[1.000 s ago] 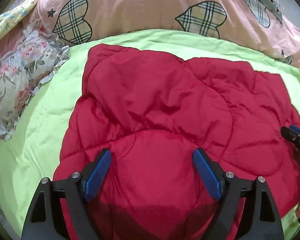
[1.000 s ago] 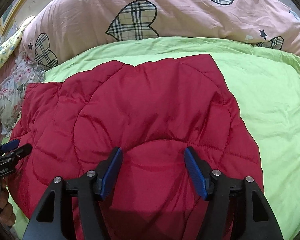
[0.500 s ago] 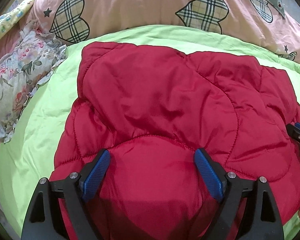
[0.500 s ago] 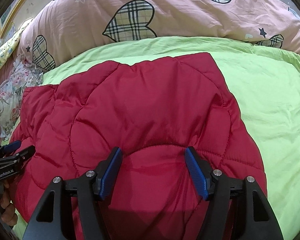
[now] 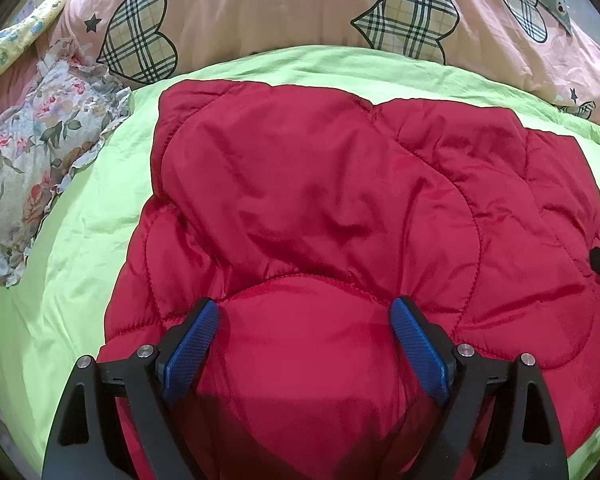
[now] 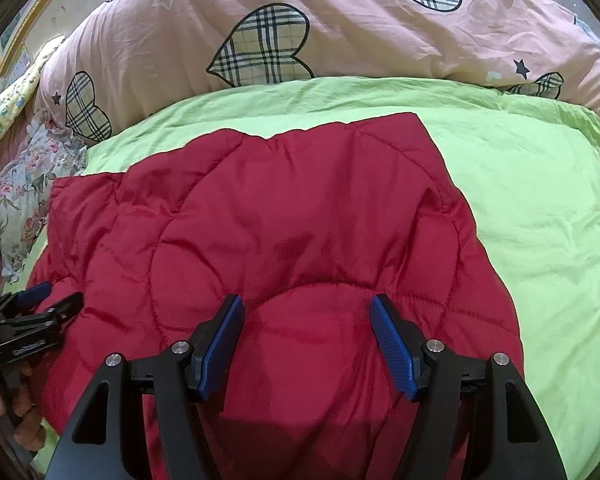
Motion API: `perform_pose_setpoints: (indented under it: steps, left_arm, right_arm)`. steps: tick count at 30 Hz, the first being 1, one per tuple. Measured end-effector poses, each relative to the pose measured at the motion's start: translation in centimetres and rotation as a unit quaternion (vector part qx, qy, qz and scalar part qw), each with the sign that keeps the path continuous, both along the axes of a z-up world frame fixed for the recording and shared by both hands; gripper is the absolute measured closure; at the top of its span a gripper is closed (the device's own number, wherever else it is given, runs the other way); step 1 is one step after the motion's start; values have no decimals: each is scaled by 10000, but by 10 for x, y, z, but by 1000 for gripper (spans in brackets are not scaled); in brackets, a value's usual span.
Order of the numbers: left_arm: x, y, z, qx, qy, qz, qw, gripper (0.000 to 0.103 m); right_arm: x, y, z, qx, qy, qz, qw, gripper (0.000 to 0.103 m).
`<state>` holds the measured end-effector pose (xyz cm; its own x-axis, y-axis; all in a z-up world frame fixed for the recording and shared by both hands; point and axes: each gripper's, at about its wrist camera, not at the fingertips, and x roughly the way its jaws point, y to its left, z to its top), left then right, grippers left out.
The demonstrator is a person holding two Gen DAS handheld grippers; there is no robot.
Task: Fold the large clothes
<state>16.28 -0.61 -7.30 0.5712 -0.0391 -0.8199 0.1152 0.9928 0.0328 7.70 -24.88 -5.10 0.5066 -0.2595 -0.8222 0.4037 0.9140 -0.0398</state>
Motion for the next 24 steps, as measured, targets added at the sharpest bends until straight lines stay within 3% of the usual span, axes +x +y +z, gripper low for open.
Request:
perform_pose_setpoints:
  steps: [14,21,24]
  left_arm:
    - [4,0,-1,30,58,-22,10000,13]
    - [-1,9,10,-203,78,-60,9997,13]
    - [-14,20,22,-392,8,32,9992,13]
  right_arm:
    - [-5,13,11,-12,95,240,9997,35]
    - [-15,12,15,-36,122,215,9997,35]
    - [-23,12,19,-32,103,202,9997,28]
